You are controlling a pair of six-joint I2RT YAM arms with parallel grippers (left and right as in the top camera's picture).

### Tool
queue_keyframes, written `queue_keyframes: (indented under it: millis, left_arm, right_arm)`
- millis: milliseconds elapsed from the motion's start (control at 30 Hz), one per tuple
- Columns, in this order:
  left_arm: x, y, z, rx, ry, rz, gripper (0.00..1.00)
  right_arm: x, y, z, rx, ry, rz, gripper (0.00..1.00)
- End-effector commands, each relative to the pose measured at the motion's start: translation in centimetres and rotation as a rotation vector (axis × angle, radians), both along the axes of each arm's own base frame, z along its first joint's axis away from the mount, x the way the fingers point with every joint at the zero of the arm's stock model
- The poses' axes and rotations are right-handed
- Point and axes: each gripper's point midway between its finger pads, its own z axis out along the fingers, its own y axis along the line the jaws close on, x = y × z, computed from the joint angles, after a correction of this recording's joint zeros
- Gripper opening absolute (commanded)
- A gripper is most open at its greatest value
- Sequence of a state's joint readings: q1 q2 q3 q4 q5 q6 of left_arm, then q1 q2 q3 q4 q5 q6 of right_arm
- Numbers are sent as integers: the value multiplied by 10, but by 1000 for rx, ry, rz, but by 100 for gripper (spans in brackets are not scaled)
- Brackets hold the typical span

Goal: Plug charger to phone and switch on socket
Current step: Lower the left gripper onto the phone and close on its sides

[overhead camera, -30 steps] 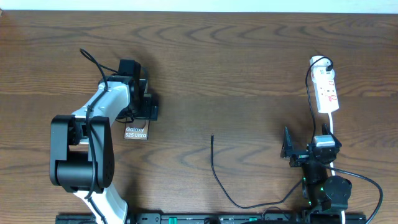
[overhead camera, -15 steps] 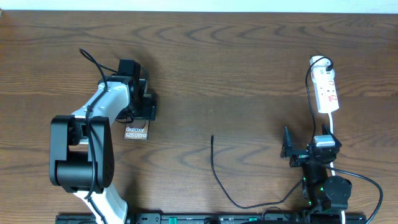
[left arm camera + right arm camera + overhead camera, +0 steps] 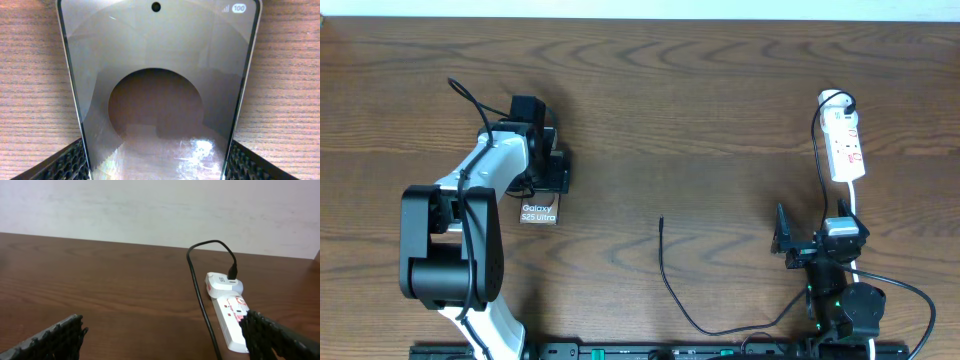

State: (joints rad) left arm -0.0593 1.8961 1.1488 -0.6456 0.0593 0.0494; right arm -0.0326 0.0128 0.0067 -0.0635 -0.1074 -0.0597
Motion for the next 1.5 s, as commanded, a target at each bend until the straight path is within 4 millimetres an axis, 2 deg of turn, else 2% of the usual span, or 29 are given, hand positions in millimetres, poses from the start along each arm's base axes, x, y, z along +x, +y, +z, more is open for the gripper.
queue_keyframes:
  millis: [0, 667, 767, 1133, 1467]
  left_arm:
    - [-14, 0, -12, -4, 48, 0, 79]
    - [-14, 0, -12, -4, 48, 0, 78]
    - [-14, 0, -12, -4, 48, 0, 74]
    - [-14, 0, -12, -4, 48, 0, 73]
    - [-14, 0, -12, -4, 48, 0, 64]
  right_arm:
    - [0, 3, 0, -9, -1, 11, 99]
    - [0, 3, 0, -9, -1, 11, 99]
    - [0, 3, 0, -9, -1, 11, 99]
    - [0, 3, 0, -9, -1, 11, 99]
    - [0, 3, 0, -9, -1, 11, 99]
